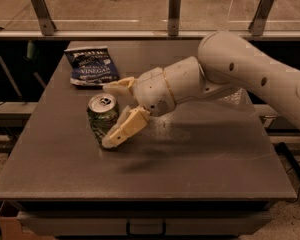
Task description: Knock green can over
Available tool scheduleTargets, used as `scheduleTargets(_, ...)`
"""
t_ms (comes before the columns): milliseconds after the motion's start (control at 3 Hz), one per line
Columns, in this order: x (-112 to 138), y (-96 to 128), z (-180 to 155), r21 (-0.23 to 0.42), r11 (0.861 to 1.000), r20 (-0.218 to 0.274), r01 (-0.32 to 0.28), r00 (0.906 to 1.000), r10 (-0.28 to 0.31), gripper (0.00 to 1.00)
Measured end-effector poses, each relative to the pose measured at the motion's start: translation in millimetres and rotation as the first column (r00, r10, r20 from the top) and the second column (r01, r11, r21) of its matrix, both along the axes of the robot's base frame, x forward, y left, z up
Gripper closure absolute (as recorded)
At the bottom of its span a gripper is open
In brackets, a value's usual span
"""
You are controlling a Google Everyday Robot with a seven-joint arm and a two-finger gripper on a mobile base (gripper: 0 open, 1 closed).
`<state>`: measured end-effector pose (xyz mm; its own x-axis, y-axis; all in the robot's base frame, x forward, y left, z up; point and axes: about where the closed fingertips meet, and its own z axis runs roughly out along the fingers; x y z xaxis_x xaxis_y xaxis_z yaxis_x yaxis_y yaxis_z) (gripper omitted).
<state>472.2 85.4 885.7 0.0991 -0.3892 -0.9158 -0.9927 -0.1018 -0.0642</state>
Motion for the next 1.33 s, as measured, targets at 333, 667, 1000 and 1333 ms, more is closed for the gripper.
scheduleTargets(333, -3, 7, -6, 0.013, 1.000, -0.038, 0.005, 0.9993, -0.005, 0.41)
scheduleTargets(667, 1, -2, -6, 0.013, 0.999, -0.059, 0.047, 0.9972, -0.046, 0.64)
scheduleTargets(1000, 17, -33, 8, -0.025, 0.992, -0.044, 0.126, 0.9910, -0.127, 0.88)
scheduleTargets(1333, 30, -70, 24, -0.106, 0.977, -0.012, 0.186, 0.9820, -0.188, 1.00)
